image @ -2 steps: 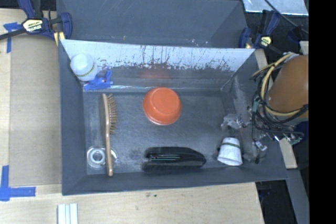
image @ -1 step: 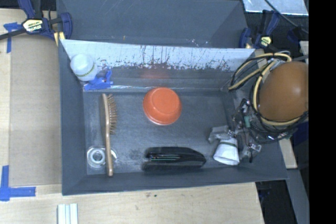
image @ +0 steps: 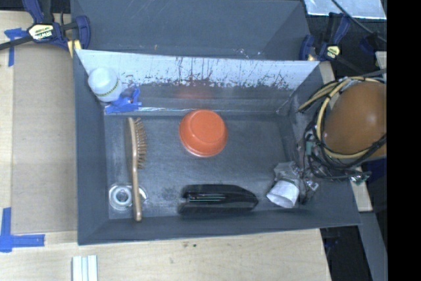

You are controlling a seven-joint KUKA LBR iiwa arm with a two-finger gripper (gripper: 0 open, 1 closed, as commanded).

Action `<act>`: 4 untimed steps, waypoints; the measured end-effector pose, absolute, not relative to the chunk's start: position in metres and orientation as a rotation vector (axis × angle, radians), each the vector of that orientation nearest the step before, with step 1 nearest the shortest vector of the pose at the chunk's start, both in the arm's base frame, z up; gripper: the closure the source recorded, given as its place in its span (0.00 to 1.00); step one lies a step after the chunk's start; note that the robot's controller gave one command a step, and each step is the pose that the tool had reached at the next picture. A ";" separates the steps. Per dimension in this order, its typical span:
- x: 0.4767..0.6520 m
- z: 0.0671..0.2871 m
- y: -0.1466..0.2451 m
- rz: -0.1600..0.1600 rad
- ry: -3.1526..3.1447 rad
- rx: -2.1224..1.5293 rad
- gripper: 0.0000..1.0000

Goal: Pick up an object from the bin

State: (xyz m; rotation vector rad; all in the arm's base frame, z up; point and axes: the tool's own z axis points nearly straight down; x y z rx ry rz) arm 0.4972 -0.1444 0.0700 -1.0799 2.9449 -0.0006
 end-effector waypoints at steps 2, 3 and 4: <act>0.497 0.070 -0.145 -0.001 2.944 -1.081 1.00; 0.497 0.083 -0.144 -0.001 2.944 -1.079 1.00; 0.497 0.116 -0.144 0.000 2.944 -1.078 1.00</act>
Offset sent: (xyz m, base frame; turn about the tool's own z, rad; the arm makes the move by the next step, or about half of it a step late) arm 0.0001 -0.0002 0.0002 -0.0002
